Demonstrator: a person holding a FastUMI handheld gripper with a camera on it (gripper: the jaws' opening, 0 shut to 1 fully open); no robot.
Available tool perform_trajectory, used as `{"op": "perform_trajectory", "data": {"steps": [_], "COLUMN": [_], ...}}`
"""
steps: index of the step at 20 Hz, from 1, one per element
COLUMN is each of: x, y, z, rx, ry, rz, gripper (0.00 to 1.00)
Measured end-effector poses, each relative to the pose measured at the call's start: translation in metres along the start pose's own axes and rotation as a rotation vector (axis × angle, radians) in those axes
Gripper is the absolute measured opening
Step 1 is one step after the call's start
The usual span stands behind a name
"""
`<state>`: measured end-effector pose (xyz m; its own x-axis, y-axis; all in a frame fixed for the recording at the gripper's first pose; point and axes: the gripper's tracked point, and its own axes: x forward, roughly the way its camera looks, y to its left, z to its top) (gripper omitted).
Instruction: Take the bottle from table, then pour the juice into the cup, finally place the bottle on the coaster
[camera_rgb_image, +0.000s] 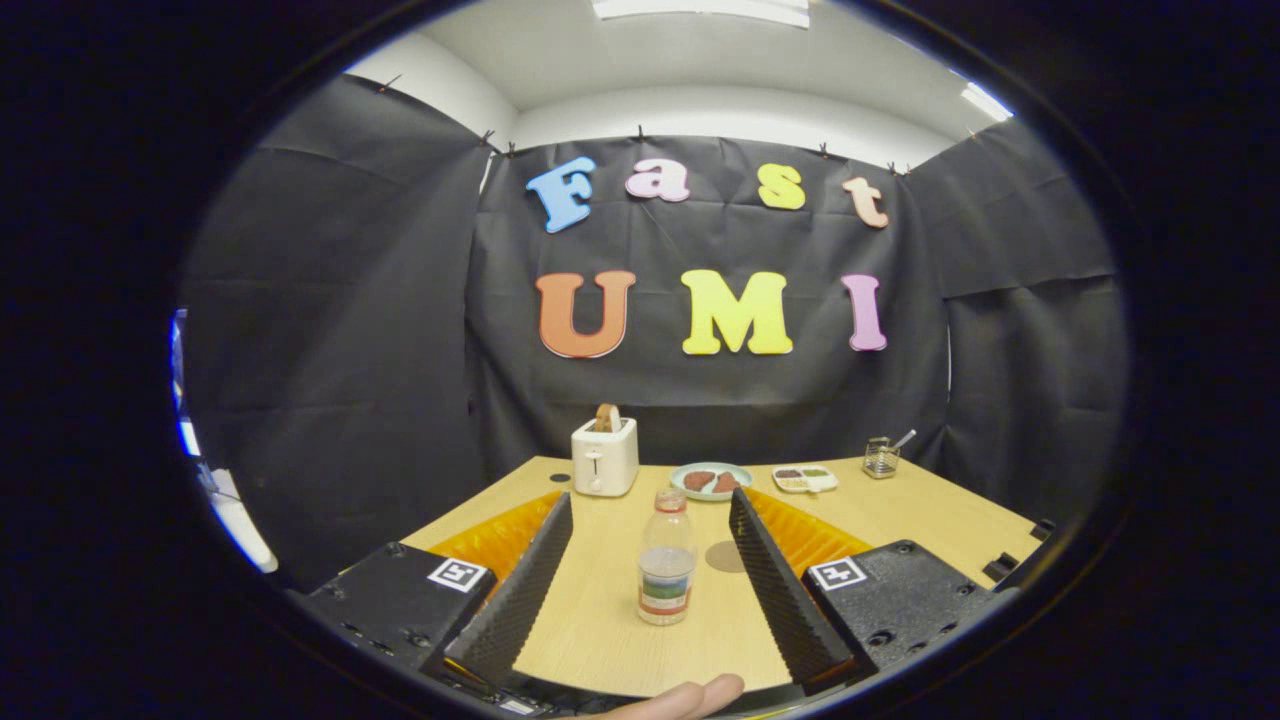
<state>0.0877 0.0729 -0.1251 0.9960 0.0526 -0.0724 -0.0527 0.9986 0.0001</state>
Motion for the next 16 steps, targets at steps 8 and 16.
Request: {"op": "perform_trajectory", "data": {"steps": [8, 16], "x": [0.045, 0.086], "y": [0.012, -0.015], "z": [-0.067, -0.122], "rx": [-0.013, -0.047], "ry": [0.064, 0.095], "rz": [0.027, -0.076], "gripper": [1.00, 1.00]}}
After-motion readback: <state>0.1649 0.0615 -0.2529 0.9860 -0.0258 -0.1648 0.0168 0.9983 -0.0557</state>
